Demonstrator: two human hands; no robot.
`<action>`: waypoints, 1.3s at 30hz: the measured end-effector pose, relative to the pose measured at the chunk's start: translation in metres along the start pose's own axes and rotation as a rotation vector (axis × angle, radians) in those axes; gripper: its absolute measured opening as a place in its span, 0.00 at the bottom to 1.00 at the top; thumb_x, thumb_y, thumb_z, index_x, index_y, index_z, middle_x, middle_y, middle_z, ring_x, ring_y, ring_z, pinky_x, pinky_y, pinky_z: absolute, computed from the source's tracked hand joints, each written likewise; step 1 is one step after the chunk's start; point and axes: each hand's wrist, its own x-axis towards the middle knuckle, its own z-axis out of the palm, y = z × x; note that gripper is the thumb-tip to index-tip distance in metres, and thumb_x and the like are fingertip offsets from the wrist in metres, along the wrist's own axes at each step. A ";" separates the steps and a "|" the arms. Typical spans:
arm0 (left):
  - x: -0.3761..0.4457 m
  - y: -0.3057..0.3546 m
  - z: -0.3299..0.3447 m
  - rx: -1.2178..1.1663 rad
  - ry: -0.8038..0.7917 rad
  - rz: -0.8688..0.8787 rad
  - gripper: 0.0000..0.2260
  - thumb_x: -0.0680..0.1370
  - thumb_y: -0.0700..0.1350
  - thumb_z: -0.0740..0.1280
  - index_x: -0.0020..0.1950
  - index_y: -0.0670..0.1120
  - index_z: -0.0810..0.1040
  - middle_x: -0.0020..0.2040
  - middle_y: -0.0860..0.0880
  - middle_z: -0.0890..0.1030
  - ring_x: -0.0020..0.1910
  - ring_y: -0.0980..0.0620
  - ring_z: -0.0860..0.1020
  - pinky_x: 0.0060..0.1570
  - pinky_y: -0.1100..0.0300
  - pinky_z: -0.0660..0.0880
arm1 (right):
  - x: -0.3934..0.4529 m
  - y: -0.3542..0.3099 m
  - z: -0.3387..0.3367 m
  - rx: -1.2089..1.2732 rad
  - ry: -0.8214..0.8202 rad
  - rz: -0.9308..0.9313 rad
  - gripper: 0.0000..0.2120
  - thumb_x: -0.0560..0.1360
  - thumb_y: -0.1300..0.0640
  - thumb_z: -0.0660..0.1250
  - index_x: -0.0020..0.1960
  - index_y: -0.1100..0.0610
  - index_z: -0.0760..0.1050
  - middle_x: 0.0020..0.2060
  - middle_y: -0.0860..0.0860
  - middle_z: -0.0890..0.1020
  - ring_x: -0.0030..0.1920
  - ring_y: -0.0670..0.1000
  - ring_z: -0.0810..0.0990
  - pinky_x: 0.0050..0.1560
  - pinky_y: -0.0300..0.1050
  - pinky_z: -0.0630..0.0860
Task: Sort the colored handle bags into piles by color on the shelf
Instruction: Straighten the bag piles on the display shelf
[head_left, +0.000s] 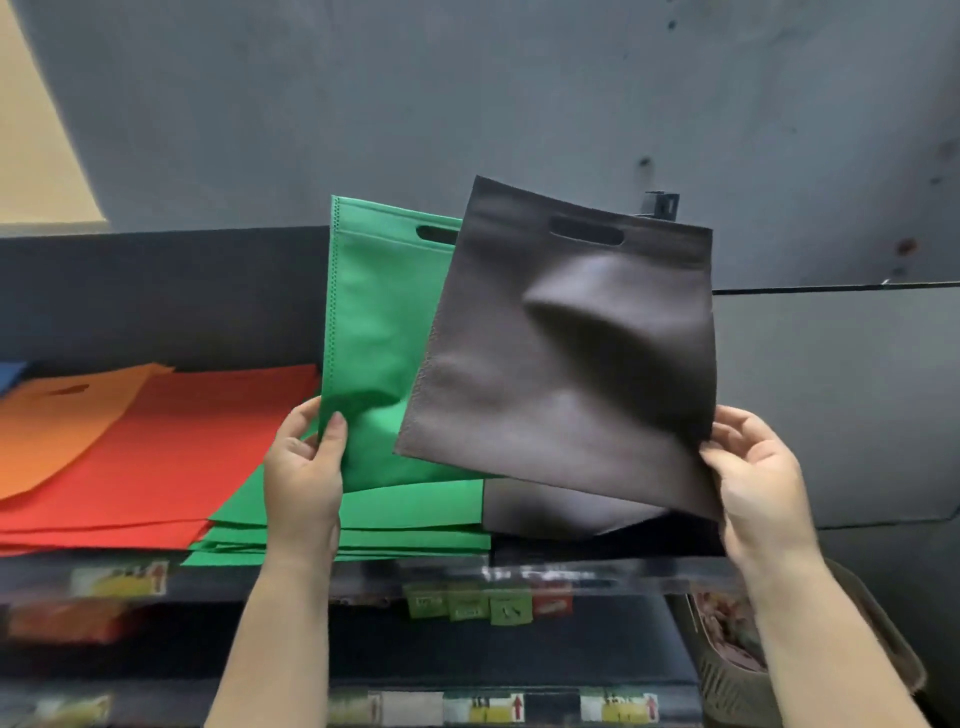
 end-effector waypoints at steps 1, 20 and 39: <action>0.007 -0.001 -0.010 0.024 0.000 -0.008 0.09 0.80 0.37 0.62 0.49 0.50 0.78 0.38 0.53 0.85 0.37 0.56 0.82 0.43 0.61 0.80 | 0.001 -0.003 0.006 -0.009 -0.009 -0.010 0.19 0.76 0.75 0.55 0.45 0.53 0.75 0.33 0.41 0.83 0.35 0.39 0.80 0.38 0.30 0.77; 0.053 0.004 -0.052 0.309 -0.198 -0.132 0.14 0.82 0.49 0.58 0.46 0.45 0.80 0.42 0.50 0.83 0.40 0.54 0.79 0.38 0.60 0.71 | -0.012 0.018 0.089 -0.038 -0.064 0.019 0.20 0.75 0.76 0.55 0.46 0.54 0.76 0.34 0.44 0.84 0.35 0.41 0.81 0.38 0.32 0.78; -0.023 -0.032 0.071 0.975 -0.524 0.136 0.10 0.77 0.48 0.66 0.53 0.43 0.79 0.50 0.46 0.82 0.47 0.47 0.76 0.43 0.57 0.70 | 0.014 0.000 -0.035 -0.879 0.148 -0.083 0.15 0.74 0.71 0.63 0.59 0.62 0.76 0.48 0.56 0.80 0.46 0.52 0.76 0.51 0.38 0.69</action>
